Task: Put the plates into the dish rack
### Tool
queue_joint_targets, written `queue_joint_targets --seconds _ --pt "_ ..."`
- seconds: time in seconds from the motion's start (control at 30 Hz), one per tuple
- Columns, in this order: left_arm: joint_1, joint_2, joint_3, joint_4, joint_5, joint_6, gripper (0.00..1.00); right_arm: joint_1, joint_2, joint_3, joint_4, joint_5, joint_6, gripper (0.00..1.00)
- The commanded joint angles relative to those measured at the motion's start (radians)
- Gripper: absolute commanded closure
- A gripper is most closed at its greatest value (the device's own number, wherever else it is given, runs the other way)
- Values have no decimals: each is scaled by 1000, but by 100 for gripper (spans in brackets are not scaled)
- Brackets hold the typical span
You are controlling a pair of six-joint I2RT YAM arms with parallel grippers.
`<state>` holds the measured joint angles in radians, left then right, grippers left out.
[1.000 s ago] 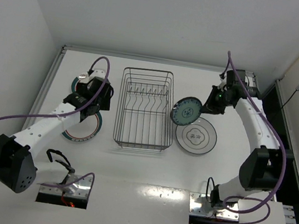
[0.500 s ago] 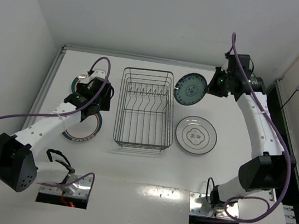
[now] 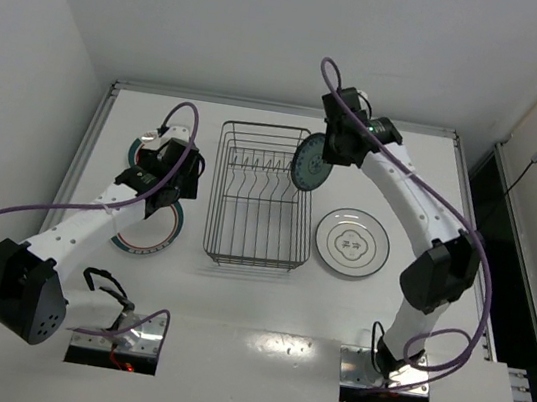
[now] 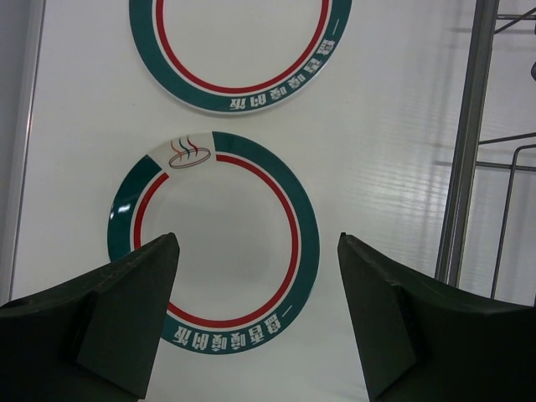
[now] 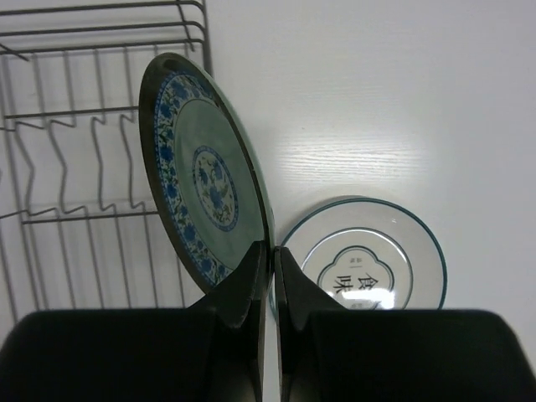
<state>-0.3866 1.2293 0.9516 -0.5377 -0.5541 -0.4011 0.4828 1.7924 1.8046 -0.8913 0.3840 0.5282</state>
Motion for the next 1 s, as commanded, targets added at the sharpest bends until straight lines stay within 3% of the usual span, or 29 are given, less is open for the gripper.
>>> queue_joint_targets --seconds 0.0,0.47,0.77,0.97 --pt "-6 -2 27 10 -9 -7 26 17 24 45 -21 165 27 100" --pt "-6 -2 36 10 -9 -7 26 114 209 174 -61 294 27 100" --pt "-6 -2 36 10 -9 -7 26 157 301 236 -83 260 9 100" --pt "-6 -2 36 10 -9 -7 26 157 311 216 -83 213 9 95"
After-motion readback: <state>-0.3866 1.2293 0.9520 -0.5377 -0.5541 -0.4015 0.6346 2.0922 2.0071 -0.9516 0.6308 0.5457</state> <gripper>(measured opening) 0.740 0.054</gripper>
